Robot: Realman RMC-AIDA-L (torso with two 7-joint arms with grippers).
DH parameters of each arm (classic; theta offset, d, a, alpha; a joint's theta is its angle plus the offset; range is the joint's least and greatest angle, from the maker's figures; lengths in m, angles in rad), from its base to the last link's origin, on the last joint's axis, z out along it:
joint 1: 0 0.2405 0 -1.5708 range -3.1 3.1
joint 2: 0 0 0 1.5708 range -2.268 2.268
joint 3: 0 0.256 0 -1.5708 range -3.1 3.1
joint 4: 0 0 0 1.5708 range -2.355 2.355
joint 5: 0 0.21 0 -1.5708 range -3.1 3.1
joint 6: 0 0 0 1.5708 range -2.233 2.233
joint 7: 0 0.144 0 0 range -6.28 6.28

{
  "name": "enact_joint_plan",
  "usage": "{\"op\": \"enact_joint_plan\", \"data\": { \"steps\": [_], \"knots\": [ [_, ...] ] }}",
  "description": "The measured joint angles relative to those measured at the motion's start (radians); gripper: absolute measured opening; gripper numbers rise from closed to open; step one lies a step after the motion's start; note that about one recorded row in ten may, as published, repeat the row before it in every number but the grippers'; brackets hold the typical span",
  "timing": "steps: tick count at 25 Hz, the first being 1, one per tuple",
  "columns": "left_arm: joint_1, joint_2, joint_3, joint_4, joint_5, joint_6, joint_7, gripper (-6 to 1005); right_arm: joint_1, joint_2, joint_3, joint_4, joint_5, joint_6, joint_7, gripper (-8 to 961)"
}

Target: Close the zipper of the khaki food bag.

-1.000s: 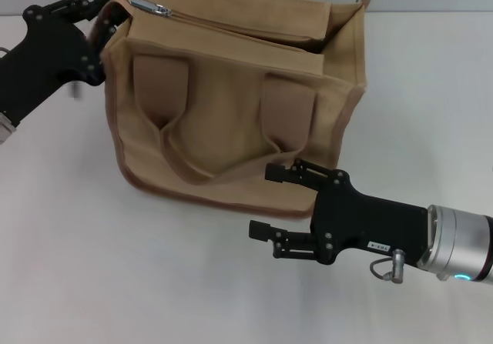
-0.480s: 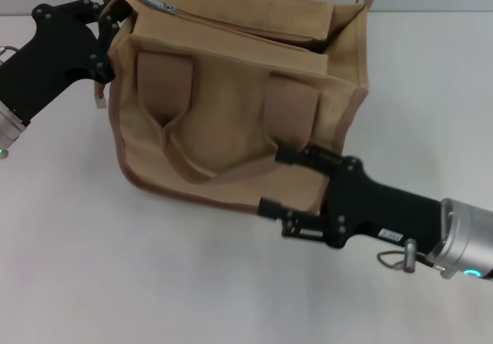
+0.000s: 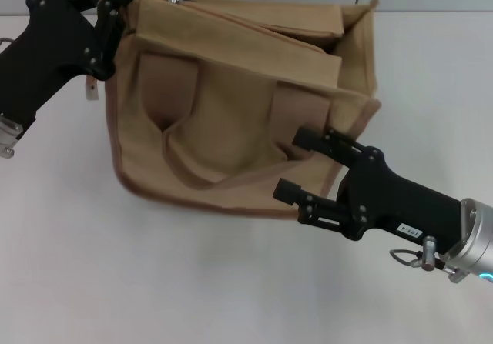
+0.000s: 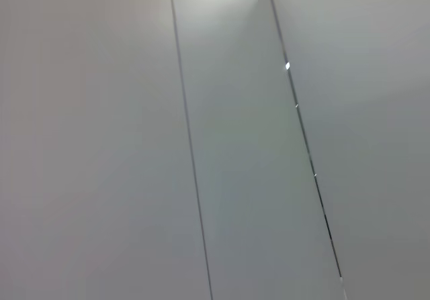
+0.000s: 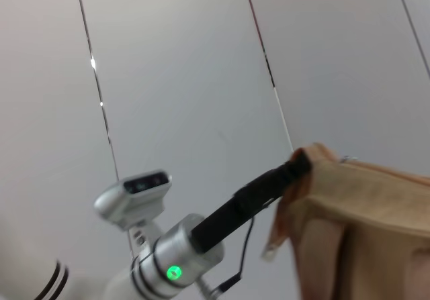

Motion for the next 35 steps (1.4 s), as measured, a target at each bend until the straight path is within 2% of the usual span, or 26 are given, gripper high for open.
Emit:
{"op": "enact_joint_plan", "data": {
  "steps": [8, 17, 20, 25, 29, 35],
  "knots": [
    [0.012, 0.002, -0.003, -0.016, -0.005, -0.061, -0.025, 28, -0.013, 0.0, 0.102, -0.003, -0.001, -0.115, 0.02, 846],
    [0.019, 0.002, -0.004, -0.043, -0.007, -0.038, -0.028, 30, 0.045, -0.001, 0.143, -0.077, -0.001, -0.167, 0.303, 846],
    [0.018, 0.001, -0.002, -0.043, -0.007, -0.028, -0.029, 31, 0.076, -0.001, 0.186, -0.082, 0.0, -0.171, 0.393, 841],
    [0.011, 0.001, -0.005, -0.043, -0.007, -0.023, -0.029, 33, 0.115, -0.001, 0.252, -0.057, 0.0, -0.15, 0.448, 696],
    [-0.007, 0.0, -0.006, -0.043, -0.006, -0.011, -0.029, 34, 0.183, 0.0, 0.332, 0.009, 0.0, -0.051, 0.581, 615],
    [-0.046, 0.0, 0.0, -0.047, -0.005, -0.011, -0.028, 35, 0.216, 0.0, 0.337, -0.01, -0.003, -0.006, 0.722, 512]
  ]
}}
